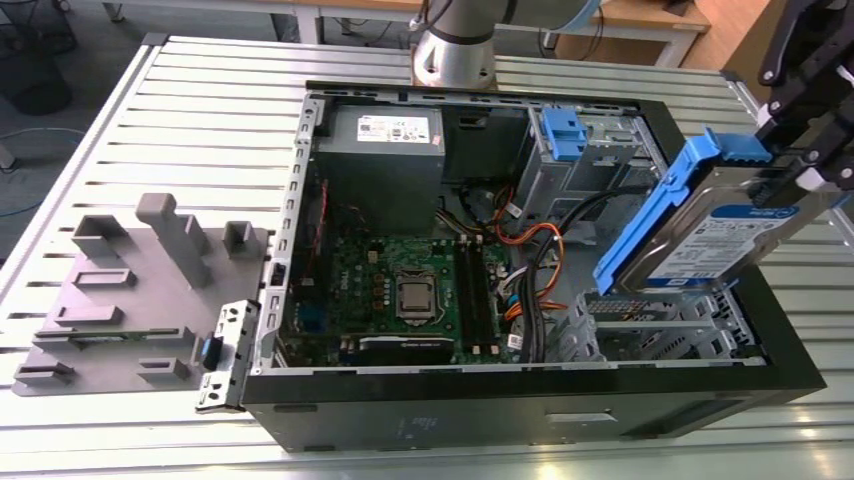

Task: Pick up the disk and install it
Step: 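Insert the disk into the insertion slot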

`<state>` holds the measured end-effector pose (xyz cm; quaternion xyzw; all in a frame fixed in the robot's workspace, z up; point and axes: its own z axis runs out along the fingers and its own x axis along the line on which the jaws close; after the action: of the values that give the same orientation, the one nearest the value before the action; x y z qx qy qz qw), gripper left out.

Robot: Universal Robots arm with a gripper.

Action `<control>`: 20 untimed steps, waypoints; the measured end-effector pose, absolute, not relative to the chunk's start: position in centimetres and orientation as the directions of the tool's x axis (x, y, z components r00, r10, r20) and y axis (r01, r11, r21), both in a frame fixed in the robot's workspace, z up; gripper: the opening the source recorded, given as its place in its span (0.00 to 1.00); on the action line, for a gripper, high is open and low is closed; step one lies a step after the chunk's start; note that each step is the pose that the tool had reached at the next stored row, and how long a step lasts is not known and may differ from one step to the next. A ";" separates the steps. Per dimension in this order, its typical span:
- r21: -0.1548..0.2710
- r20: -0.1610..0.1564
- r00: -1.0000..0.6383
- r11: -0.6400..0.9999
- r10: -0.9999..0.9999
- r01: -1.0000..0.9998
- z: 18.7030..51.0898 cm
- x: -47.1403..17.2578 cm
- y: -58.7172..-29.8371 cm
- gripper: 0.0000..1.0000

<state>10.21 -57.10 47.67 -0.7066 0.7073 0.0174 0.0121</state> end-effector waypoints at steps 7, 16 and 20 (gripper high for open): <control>0.008 -0.043 0.002 -0.002 -0.999 -1.000 46.9 10.2 -57.7 0.35; 0.007 -0.063 0.002 -0.003 -0.998 -1.000 46.1 10.4 -57.9 0.35; 0.008 -0.064 0.002 -0.003 -0.998 -1.000 45.7 10.7 -57.9 0.35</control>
<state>10.72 -57.89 45.65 -0.7076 0.7058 0.0254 0.0196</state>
